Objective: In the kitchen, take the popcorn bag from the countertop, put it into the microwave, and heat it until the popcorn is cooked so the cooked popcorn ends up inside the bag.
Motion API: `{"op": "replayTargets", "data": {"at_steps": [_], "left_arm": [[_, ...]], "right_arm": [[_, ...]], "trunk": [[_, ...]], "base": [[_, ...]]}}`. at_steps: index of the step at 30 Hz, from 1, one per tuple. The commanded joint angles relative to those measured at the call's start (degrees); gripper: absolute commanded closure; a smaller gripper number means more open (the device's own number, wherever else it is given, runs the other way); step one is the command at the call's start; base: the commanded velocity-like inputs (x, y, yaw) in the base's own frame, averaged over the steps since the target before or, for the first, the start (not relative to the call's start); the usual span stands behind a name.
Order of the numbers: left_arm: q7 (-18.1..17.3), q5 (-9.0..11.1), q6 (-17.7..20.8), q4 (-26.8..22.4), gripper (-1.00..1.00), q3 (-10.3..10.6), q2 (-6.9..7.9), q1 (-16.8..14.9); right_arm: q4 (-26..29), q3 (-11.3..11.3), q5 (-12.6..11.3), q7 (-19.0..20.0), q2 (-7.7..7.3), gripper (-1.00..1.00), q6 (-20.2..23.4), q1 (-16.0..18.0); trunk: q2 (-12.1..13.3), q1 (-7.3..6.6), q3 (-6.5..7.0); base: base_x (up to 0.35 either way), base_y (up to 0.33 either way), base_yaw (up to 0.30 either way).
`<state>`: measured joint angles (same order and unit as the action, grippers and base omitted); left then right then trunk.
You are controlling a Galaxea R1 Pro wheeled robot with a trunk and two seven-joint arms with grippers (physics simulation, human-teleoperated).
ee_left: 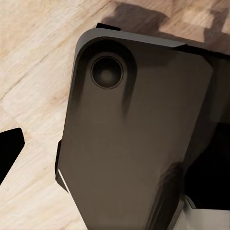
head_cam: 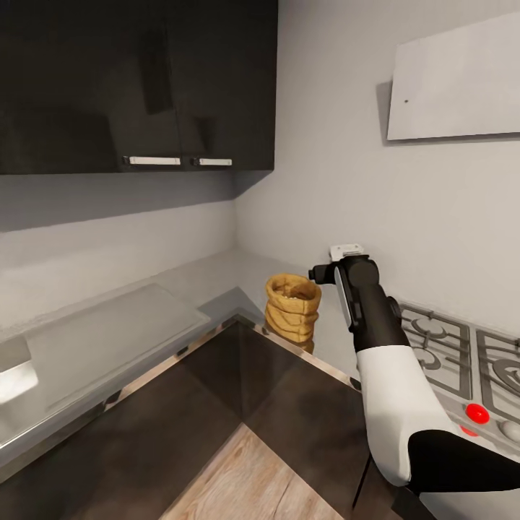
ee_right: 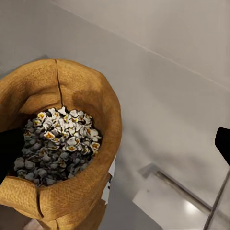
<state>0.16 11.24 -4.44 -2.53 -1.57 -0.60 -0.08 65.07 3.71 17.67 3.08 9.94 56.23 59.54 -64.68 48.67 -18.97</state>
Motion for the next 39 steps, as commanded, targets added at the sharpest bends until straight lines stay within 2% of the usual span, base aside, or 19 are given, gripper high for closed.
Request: {"op": "replayTargets", "data": {"at_steps": [1,6,17,20,23,25,29,39], "left_arm": [[0.0,0.3,-0.1,0.0,-1.0,-0.1,-0.01,0.0],[-0.1,0.2,-0.1,0.0,-1.0,0.0,-0.02,0.0],[-0.2,0.3,0.0,0.0,-1.0,0.0,-0.01,0.0],[-0.2,0.3,0.0,0.0,-1.0,0.0,-0.01,0.0],[-0.2,0.3,-0.1,0.0,-1.0,0.0,0.02,0.0],[-0.2,0.3,-0.1,0.0,-1.0,0.0,0.02,0.0],[-0.2,0.3,0.0,0.0,-1.0,0.0,0.07,0.0],[-0.2,0.3,-0.1,0.0,-1.0,0.0,-0.01,0.0]], "right_arm": [[0.0,0.1,0.4,0.3,0.06,-1.0,0.2,0.0],[-0.1,0.1,0.4,0.3,0.06,-1.0,0.2,0.0],[-0.8,0.2,0.0,0.3,0.06,-1.0,-1.1,0.0],[-3.8,0.2,0.1,0.3,0.06,-1.0,-2.1,0.0],[-6.9,0.2,0.1,0.3,0.06,-1.0,-5.6,0.0],[-8.2,0.2,0.2,0.3,0.06,-1.0,-7.3,-1.1],[-8.5,0.2,0.3,0.3,0.06,-1.0,-7.8,-3.5],[-8.1,0.3,0.2,0.4,0.06,-1.0,-7.9,-4.2]], "trunk": [[0.0,0.0,-0.06],[0.0,0.0,-0.06],[0.0,0.0,-0.06],[0.0,0.0,-0.06],[0.0,0.0,-0.06],[0.0,0.0,-0.06],[0.0,0.0,-0.06],[0.0,0.0,-0.06]], "base": [[0.0,0.0,0.0],[0.024,0.0,0.0],[0.238,0.0,0.0],[0.235,0.0,0.0],[0.175,0.0,0.0],[0.045,0.0,0.0],[0.01,0.0,0.0],[0.0,0.0,0.0]]}}
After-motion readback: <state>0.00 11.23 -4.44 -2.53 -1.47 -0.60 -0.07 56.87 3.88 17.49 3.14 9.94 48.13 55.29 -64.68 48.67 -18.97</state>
